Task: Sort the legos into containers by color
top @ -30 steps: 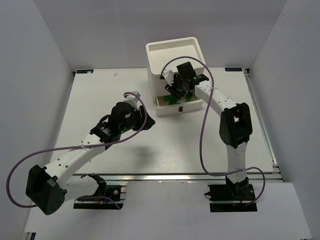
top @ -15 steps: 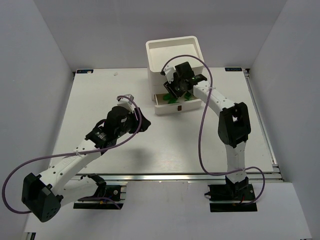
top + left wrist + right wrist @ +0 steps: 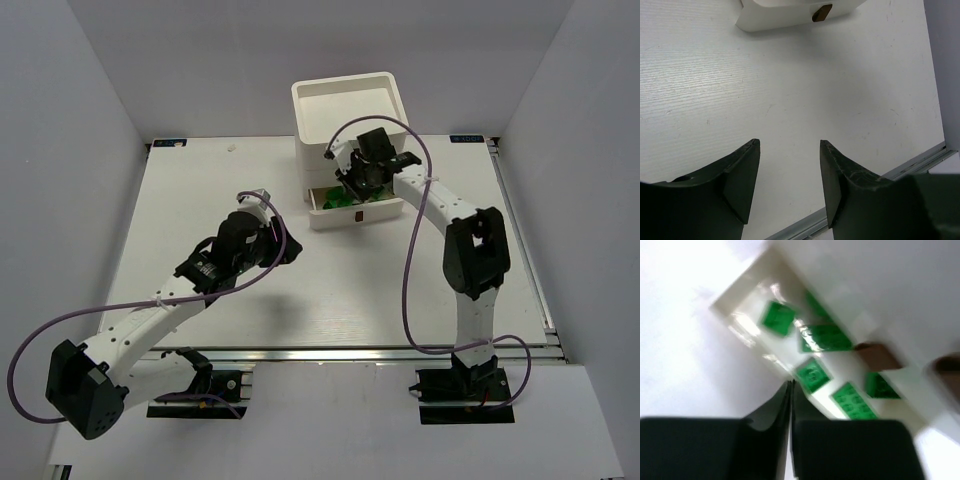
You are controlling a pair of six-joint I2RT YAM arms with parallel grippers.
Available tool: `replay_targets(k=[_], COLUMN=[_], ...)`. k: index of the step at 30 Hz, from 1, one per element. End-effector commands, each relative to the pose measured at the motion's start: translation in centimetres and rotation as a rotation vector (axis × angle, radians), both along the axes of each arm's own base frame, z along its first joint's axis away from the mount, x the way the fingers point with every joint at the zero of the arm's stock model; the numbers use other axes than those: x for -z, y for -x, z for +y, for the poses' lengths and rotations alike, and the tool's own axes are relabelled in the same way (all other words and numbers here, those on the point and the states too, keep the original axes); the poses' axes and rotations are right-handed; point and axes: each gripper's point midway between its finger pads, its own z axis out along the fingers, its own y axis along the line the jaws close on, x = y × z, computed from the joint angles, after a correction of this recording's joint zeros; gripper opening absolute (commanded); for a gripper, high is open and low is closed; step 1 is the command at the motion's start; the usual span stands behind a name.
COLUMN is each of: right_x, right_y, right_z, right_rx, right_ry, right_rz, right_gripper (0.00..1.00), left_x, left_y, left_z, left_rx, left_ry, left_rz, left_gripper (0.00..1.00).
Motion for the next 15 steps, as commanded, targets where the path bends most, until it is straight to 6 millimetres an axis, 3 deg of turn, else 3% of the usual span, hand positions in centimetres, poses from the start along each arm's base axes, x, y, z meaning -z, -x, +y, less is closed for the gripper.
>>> replay_targets(k=[1, 2, 3, 4, 6, 8, 9, 12, 13, 14, 15], right_x=[-1.2, -0.2, -1.3, -1.1, 0.9, 2.5, 3.7, 6.1, 5.7, 5.9, 7.4], right_y=[5.3, 7.3, 8.4, 9.5, 12.6, 12.8, 12.6, 9.2, 6.1, 4.8, 3.5], right_z=[-0.1, -0.3, -0.4, 0.1, -1.0, -1.5, -1.6, -1.7, -1.8, -1.6, -2.2], right_rx=[-0.321, -0.415, -0.493, -0.66, -0.813, -0.892, -0.886, -0.731, -0.647, -0.598, -0.527], right_ry=[-0.032, -0.03, -0.038, -0.042, -0.008, 0.051, 0.067, 0.133, 0.186, 0.204, 0.248], right_rz=[0.041, 0.052, 0.0, -0.077, -0.07, -0.104, -0.077, -0.048, -0.121, -0.136, -0.119], right_gripper=[0.0, 0.0, 0.0, 0.0, 0.0, 0.0, 0.0, 0.0, 0.0, 0.0, 0.0], left_x=[-2.4, -2.4, -2.4, -2.5, -2.5, -2.5, -2.6, -2.8, -2.9, -2.9, -2.9], left_y=[-0.1, 0.0, 0.0, 0.0, 0.1, 0.2, 0.2, 0.2, 0.2, 0.2, 0.3], left_z=[0.4, 0.6, 0.6, 0.7, 0.9, 1.0, 1.0, 1.2, 1.3, 1.3, 1.4], left_rx=[-0.017, -0.024, -0.029, -0.033, -0.041, -0.043, -0.046, -0.053, -0.057, -0.059, -0.065], left_ry=[0.029, 0.033, 0.036, 0.04, 0.044, 0.044, 0.044, 0.046, 0.046, 0.048, 0.05], left_rz=[-0.055, -0.06, -0.06, -0.064, -0.066, -0.064, -0.067, -0.067, -0.067, -0.069, -0.068], left_gripper=[0.61, 0.61, 0.6, 0.6, 0.6, 0.6, 0.6, 0.6, 0.6, 0.6, 0.6])
